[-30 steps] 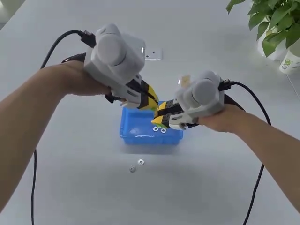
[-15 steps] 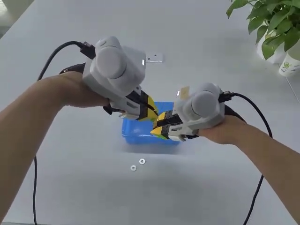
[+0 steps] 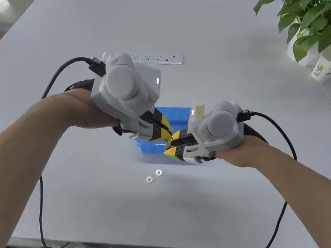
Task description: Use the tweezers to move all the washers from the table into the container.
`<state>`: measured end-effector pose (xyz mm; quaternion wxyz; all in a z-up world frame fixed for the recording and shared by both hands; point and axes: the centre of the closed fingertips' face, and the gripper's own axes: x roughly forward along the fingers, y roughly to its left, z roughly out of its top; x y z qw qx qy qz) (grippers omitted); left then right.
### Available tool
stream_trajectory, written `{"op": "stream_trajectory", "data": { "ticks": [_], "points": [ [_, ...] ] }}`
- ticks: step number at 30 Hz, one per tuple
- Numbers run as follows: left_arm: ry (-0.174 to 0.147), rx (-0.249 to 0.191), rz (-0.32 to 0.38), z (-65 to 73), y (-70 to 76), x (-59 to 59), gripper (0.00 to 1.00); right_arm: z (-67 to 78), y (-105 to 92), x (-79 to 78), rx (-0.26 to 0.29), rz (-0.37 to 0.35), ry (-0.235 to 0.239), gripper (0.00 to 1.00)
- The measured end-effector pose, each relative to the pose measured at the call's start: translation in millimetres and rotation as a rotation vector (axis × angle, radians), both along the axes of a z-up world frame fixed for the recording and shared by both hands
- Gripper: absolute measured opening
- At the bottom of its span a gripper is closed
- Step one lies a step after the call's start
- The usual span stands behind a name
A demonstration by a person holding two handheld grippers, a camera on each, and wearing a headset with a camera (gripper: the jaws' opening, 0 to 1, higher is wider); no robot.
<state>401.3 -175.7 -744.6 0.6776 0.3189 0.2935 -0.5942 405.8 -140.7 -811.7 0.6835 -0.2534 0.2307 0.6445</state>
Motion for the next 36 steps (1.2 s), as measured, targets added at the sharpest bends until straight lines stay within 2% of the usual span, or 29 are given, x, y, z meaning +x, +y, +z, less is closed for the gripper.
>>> {"op": "stream_trajectory", "data": {
  "ticks": [16, 36],
  "points": [
    [0.003, 0.019, 0.004, -23.4, 10.7, -17.0, 0.05, -23.2, 9.7, -15.0, 0.005, -0.002, 0.014, 0.12],
    [0.023, 0.024, 0.009, -44.5, 18.7, -23.7, 0.05, -42.5, 18.4, -24.7, 0.001, 0.012, 0.040, 0.13]
  ]
}}
